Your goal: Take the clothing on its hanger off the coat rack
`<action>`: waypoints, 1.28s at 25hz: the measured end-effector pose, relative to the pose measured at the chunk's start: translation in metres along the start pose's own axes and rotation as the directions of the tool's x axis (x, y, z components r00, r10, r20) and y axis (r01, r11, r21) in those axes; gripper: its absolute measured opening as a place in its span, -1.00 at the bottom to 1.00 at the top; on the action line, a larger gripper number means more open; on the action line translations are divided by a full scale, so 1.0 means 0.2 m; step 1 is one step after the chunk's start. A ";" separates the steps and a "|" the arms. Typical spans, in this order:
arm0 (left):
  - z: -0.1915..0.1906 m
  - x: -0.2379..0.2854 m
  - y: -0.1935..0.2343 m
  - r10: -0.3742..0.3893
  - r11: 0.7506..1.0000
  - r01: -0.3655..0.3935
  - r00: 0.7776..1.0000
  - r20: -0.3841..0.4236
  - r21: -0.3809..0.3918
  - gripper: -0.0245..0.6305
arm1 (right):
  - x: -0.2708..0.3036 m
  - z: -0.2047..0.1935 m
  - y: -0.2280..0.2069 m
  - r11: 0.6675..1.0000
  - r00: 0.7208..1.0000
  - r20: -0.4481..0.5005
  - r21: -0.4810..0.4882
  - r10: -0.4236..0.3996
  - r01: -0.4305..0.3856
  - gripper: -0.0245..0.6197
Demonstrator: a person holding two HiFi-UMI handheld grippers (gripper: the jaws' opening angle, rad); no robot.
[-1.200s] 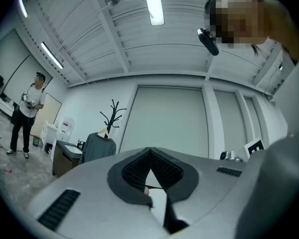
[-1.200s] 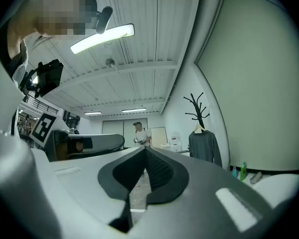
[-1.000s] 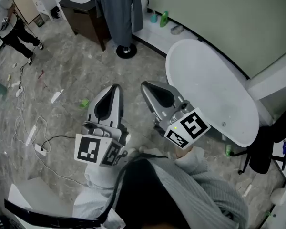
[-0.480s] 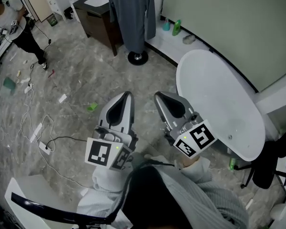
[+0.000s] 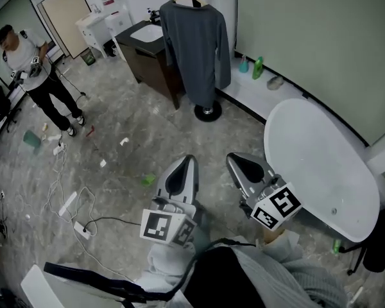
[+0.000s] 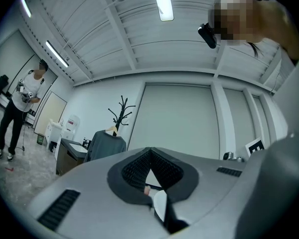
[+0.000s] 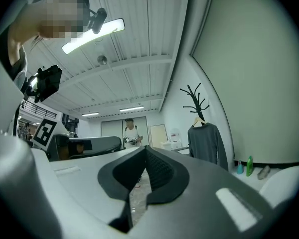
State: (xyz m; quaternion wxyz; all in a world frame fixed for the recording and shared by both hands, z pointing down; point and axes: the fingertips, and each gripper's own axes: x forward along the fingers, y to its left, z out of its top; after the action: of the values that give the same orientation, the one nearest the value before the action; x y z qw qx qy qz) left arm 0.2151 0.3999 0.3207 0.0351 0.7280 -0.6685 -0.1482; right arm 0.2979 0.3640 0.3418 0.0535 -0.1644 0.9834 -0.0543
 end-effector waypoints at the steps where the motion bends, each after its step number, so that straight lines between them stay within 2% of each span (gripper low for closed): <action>1: 0.01 0.05 0.08 -0.004 1.000 0.004 1.000 0.002 0.008 -0.91 | 0.10 -0.01 -0.04 1.000 1.000 0.006 -0.003 0.000 0.000 -0.92; 10: 0.26 0.53 0.90 -0.042 0.997 0.042 0.999 0.006 0.057 -0.91 | 1.05 0.02 -0.28 1.000 0.998 0.062 -0.015 -0.024 0.025 -0.92; 16: 0.17 0.86 1.31 -0.055 0.998 0.056 0.997 -0.049 0.004 -0.91 | 1.44 -0.10 -0.53 0.996 0.996 0.005 0.012 -0.086 0.086 -0.92; 20: 0.04 1.14 1.55 -0.061 0.998 0.058 0.995 -0.081 -0.036 -0.91 | 1.69 -0.21 -0.82 0.991 0.991 -0.032 0.028 -0.129 0.130 -0.92; 24: 0.00 1.50 1.80 -0.072 0.997 0.070 0.994 -0.082 -0.029 -0.91 | 2.00 -0.20 -1.14 0.989 0.989 -0.009 0.011 -0.150 0.150 -0.92; 32: 0.25 2.40 2.16 -0.118 0.993 0.118 0.993 0.003 0.030 -0.91 | 2.62 0.09 -1.83 0.987 0.988 0.054 -0.066 -0.143 0.146 -0.92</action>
State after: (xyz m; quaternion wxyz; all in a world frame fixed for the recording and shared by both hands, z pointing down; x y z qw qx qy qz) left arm -0.1843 -0.1091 0.2995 0.0141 0.7663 -0.6265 -0.1417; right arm -0.0773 -0.1538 0.3233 0.0676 -0.2384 0.9686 -0.0197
